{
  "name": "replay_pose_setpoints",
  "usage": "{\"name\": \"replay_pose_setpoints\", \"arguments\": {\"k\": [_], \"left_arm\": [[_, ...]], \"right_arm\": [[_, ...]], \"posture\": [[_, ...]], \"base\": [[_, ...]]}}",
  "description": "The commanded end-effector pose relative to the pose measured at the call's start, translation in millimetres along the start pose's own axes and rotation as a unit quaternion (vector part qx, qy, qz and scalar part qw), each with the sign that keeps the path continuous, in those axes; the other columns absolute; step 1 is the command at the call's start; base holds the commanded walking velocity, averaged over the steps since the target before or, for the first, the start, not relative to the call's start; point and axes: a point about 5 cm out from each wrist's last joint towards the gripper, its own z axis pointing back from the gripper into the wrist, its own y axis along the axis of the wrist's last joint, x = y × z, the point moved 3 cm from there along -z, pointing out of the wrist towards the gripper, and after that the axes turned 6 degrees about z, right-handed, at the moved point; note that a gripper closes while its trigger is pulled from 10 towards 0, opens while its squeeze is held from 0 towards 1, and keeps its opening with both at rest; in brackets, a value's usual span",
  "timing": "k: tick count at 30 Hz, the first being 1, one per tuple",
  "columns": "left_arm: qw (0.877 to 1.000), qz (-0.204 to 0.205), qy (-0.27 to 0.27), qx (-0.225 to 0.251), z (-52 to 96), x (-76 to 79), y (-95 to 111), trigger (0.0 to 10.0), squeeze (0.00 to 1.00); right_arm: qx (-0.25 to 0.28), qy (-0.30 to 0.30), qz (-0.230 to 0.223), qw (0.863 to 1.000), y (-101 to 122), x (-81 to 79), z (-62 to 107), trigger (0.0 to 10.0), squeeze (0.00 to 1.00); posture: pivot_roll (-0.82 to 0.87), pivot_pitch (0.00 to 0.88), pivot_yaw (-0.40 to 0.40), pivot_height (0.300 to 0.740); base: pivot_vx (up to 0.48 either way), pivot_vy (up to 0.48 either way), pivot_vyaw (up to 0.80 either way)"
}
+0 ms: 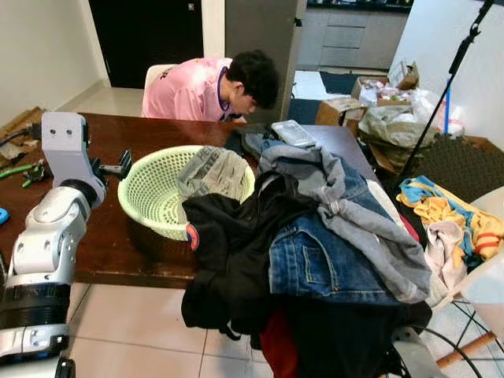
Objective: Hang hanger
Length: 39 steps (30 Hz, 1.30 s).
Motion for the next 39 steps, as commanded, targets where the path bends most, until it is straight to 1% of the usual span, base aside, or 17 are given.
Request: {"name": "replay_pose_setpoints", "arguments": {"k": [1,14,15,17,19,20,22,27,28,29,30,31,33,34,36,37,39], "left_arm": [[1.0,-0.005,0.005,-0.007,0.6,3.8,-6,10.0,0.0],[0.999,-0.013,0.027,-0.009,1.0,1.4,-12,10.0,0.0],[1.0,-0.012,0.024,-0.008,1.4,2.6,-12,10.0,0.0],[1.0,-0.012,0.024,-0.008,1.4,2.6,-12,10.0,0.0],[1.0,-0.001,0.0,0.004,1.5,9.8,-7,10.0,0.0],[1.0,-0.001,0.0,0.004,1.5,9.8,-7,10.0,0.0],[0.999,0.007,-0.033,0.02,1.4,19.6,0,10.0,0.0],[0.998,0.011,-0.057,0.032,1.2,27.0,5,10.0,0.0],[0.997,0.009,-0.062,0.036,1.0,29.1,6,10.0,0.0],[0.997,0.009,-0.062,0.036,1.0,29.1,6,10.0,0.0],[0.997,0.009,-0.064,0.037,0.9,30.4,6,10.0,0.0],[0.997,0.009,-0.064,0.037,0.9,30.4,6,10.0,0.0],[0.998,0.002,-0.054,0.036,0.8,28.3,5,10.0,0.0],[0.998,0.002,-0.054,0.036,0.8,28.3,5,10.0,0.0],[0.999,-0.003,-0.037,0.038,0.3,23.0,5,10.0,0.0],[0.999,-0.005,-0.029,0.039,0.1,20.2,5,10.0,0.0],[0.999,-0.006,-0.023,0.038,-0.1,18.4,4,10.0,0.0]], "right_arm": [[0.015,-0.002,-0.007,1.0,6,3.9,0.6,10.0,0.0],[0.035,0.061,0.022,0.997,11,-7.4,1.6,10.0,0.0],[0.025,0.027,0.009,0.999,10,3.9,2.2,10.0,0.0],[0.025,0.027,0.009,0.999,10,3.9,2.2,10.0,0.0],[0.011,-0.139,-0.073,0.988,8,57.2,12.6,10.0,0.0],[0.011,-0.139,-0.073,0.988,8,57.2,12.6,10.0,0.0],[0.007,-0.27,-0.138,0.953,6,103.6,32.2,10.0,0.0],[0.037,-0.346,-0.174,0.921,12,136.3,51.0,10.0,0.0],[0.089,-0.371,-0.206,0.901,26,151.7,61.4,10.0,0.0],[0.089,-0.371,-0.206,0.901,26,151.7,61.4,10.0,0.0],[0.168,-0.383,-0.242,0.875,47,167.7,75.3,10.0,0.0],[0.168,-0.383,-0.242,0.875,47,167.7,75.3,10.0,0.0],[0.391,-0.27,-0.327,0.817,120,173.8,101.0,10.0,0.0],[0.391,-0.27,-0.327,0.817,120,173.8,101.0,10.0,0.0],[0.521,-0.137,-0.33,0.775,170,158.3,124.8,10.0,0.0],[0.555,-0.084,-0.318,0.764,187,148.2,134.5,10.0,0.0],[0.579,-0.033,-0.287,0.762,201,134.5,144.3,10.0,0.0]], "posture": [[0.23,0.0,-0.006,0.74],[0.23,0.0,-0.008,0.74],[0.23,0.0,-0.008,0.74],[0.23,0.0,-0.008,0.74],[0.24,0.0,-0.009,0.74],[0.24,0.0,-0.009,0.74],[0.24,0.0,-0.008,0.74],[0.23,0.0,-0.006,0.74],[0.23,0.0,-0.005,0.74],[0.23,0.0,-0.005,0.74],[0.23,0.0,-0.003,0.74],[0.23,0.0,-0.003,0.74],[0.22,0.0,0.0,0.74],[0.22,0.0,0.0,0.74],[0.22,0.0,-0.002,0.74],[0.22,0.0,-0.002,0.74],[0.23,0.0,-0.003,0.74]], "base": [[0.0,0.0,0.0],[0.0,0.0,0.0],[0.0,0.0,0.0],[0.0,0.0,0.0],[0.0,0.0,0.0],[0.0,0.0,0.0],[0.0,0.0,0.0],[0.0,0.0,0.0],[0.0,0.0,0.0],[0.0,0.0,0.0],[0.0,0.0,0.0],[0.0,0.0,0.0],[0.0,0.0,0.0],[0.0,0.0,0.0],[0.0,0.0,0.0],[0.0,0.0,0.0],[0.0,0.0,0.0]]}}
